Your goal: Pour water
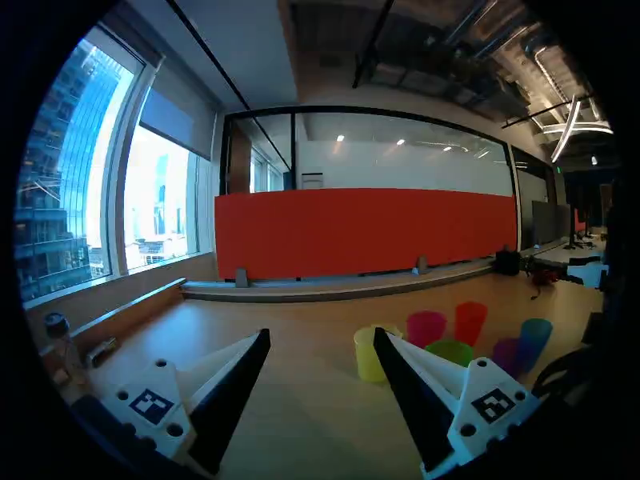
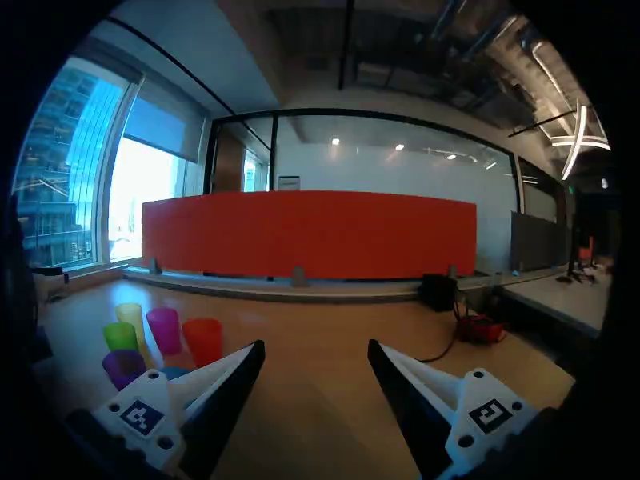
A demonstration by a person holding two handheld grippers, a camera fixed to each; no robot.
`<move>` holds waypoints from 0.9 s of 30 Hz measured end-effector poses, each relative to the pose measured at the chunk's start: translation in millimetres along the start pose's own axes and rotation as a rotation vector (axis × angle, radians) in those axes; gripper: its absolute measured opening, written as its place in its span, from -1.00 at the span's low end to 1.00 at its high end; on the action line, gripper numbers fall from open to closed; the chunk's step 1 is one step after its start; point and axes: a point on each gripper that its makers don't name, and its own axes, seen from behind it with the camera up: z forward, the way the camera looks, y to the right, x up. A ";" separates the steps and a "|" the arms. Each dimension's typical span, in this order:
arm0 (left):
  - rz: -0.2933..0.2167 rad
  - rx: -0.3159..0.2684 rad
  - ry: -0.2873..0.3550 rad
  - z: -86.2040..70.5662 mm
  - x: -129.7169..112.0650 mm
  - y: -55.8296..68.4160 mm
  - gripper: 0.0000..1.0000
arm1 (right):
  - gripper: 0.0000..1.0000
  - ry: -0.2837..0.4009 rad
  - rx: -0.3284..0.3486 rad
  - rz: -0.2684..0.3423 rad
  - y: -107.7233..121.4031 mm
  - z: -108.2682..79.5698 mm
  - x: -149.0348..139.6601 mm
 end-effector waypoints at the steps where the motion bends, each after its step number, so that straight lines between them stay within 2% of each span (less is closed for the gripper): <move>1: -0.004 -0.002 -0.001 1.7 5.6 -0.2 0.92 | 0.99 0.000 0.001 -0.001 -0.4 0.3 3.7; 8: -0.024 -0.017 0.012 9.5 48.8 -2.2 0.92 | 0.99 -0.009 0.014 -0.003 -2.1 3.0 37.4; 18: -0.022 -0.049 0.029 16.8 108.7 -3.0 0.92 | 0.99 0.010 0.032 -0.004 -0.6 8.4 99.2; 27: -0.007 -0.047 0.041 21.3 156.4 -12.3 0.93 | 1.00 0.042 0.050 -0.037 -5.0 10.2 147.7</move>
